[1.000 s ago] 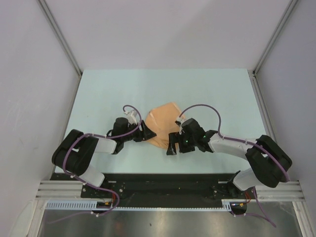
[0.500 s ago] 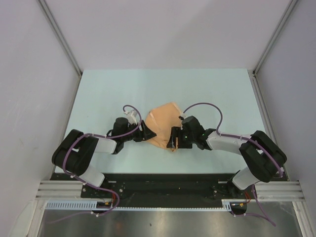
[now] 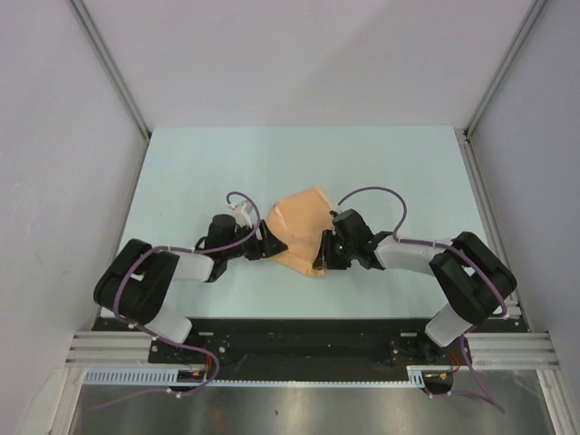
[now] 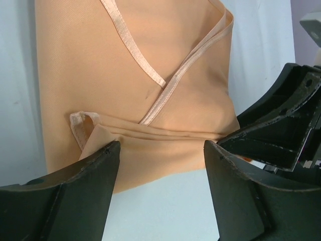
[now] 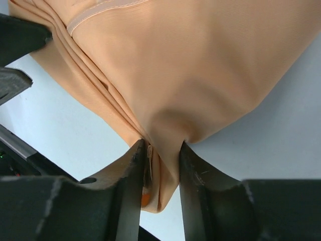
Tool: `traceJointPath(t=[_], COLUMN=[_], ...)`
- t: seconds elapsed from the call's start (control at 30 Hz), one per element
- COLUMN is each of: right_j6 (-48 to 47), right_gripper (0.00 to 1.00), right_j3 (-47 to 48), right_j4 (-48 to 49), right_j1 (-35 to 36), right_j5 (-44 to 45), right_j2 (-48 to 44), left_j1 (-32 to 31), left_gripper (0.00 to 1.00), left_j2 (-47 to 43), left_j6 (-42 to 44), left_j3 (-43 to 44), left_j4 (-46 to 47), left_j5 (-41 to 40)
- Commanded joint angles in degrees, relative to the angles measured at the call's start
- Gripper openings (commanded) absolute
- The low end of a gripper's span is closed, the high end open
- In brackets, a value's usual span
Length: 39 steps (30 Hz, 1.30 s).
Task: Fold the napkin, place the utensils inside, and roll it up
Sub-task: Roll the napkin with the utensil
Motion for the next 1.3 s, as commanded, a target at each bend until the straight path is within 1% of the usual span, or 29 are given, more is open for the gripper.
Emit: traceJointPath(t=[0.0,0.2,0.37,0.47,0.57,0.7,0.83,0.97,1.03,1.1,1.2,1.23,1.27], right_j6=[-0.24,-1.03,-1.47,-1.39,-1.56,-1.74,-1.91,-2.00,-2.18,-2.18,-2.35,-2.44,-2.44], right_gripper=[0.34,0.34,0.33,0.33,0.33,0.33,0.33,0.33,0.33,0.33,0.33,0.32,0.32], right_j3=[0.94,1.55,1.47,1.55,1.55,1.47,1.47,1.64,1.73,1.73,1.90,1.82,1.90], right_j4=[-4.00,-5.58,-5.84,-5.84,-5.84,-5.84,-5.58,-5.58,-5.84,-5.93,-6.02,-6.11,-6.11], right_j1=[-1.20,-1.73,-1.82,-1.82,-1.82,-1.82,-1.91,-1.91,-1.91,-1.91,-1.91,-1.99,-2.00], right_j5=[0.35,-0.27,-0.70,-1.14,-1.32,-1.58,-2.28,-2.55,-2.64,-2.64,-2.90,-2.99,-2.99], right_j2=[2.27,2.89,3.06,3.24,3.24,3.50,3.94,4.21,4.21,4.21,4.38,4.47,4.47], left_j1=[0.86,0.86,0.86,0.86,0.86,0.86,0.86,0.86,0.86,0.86,0.86,0.86,0.86], left_gripper=[0.78,0.83,0.84,0.83,0.83,0.82,0.82,0.80,0.77,0.72,0.60,0.54,0.51], left_j2=[-2.54,-10.02,-10.81,-10.46,-9.85,-8.53,-3.88,-1.06,-0.36,0.26,0.88,1.05,1.23], left_j6=[5.04,11.45,13.22,13.22,12.95,12.43,11.46,10.58,10.49,10.49,10.49,10.32,10.32], left_j3=[0.52,1.94,1.59,1.93,2.73,2.46,3.60,4.31,4.66,4.66,4.49,4.31,4.22], left_j4=[-10.43,-19.74,-21.43,-21.34,-22.57,-19.59,-16.42,-13.70,-13.43,-13.52,-13.78,-13.87,-13.96], left_j5=[-4.64,-12.81,-15.53,-15.71,-17.91,-13.71,-11.15,-9.30,-9.21,-9.21,-9.04,-9.04,-9.04])
